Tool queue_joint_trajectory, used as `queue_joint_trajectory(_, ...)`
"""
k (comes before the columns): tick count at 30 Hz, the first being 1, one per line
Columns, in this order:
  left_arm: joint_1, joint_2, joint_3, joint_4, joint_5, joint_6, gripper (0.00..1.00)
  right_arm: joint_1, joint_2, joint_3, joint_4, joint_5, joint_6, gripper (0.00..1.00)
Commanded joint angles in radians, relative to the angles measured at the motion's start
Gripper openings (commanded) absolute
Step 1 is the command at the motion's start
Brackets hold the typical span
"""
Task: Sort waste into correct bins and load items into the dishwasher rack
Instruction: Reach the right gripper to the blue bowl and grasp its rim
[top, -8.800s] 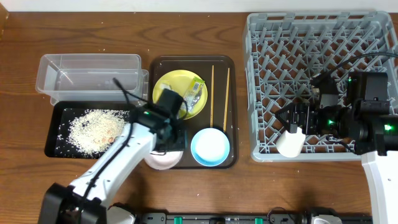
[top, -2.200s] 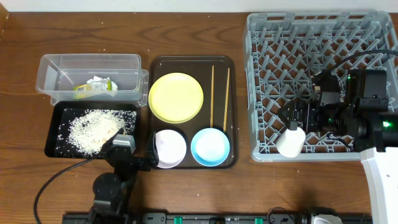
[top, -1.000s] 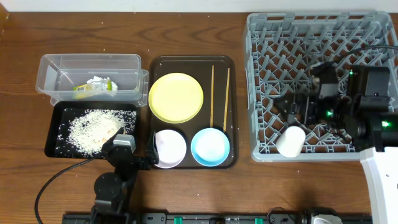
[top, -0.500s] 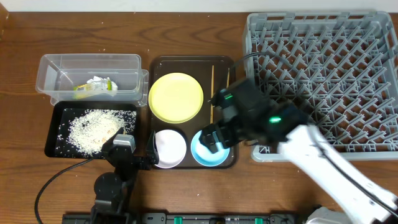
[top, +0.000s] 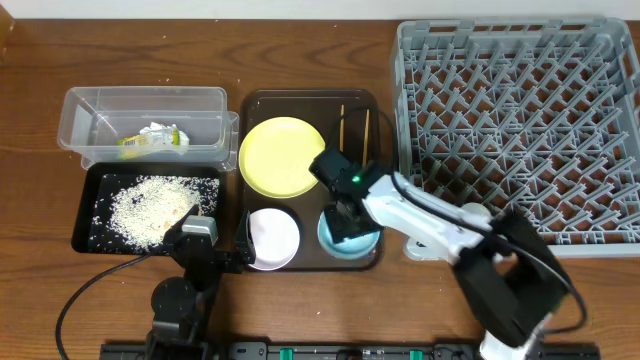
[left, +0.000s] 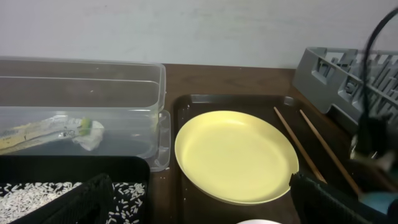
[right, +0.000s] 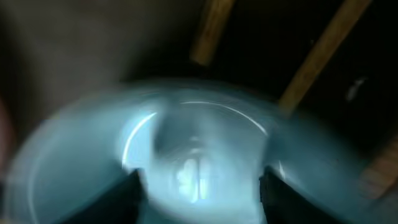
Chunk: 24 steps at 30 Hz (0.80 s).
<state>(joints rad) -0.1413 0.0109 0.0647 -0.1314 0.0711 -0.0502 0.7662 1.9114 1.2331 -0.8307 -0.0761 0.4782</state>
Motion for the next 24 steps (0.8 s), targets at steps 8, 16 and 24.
queue_joint_trajectory(8,0.000,-0.007,-0.026,-0.008,-0.011,0.013,0.93,-0.007,0.021,0.006,-0.032,-0.048,-0.045,0.32)
queue_joint_trajectory(16,0.000,-0.007,-0.026,-0.008,-0.011,0.013,0.93,-0.017,-0.206,0.012,-0.037,0.083,-0.091,0.50)
queue_joint_trajectory(24,0.000,-0.007,-0.026,-0.008,-0.011,0.013,0.93,-0.053,-0.242,0.008,-0.033,0.200,-0.200,0.68)
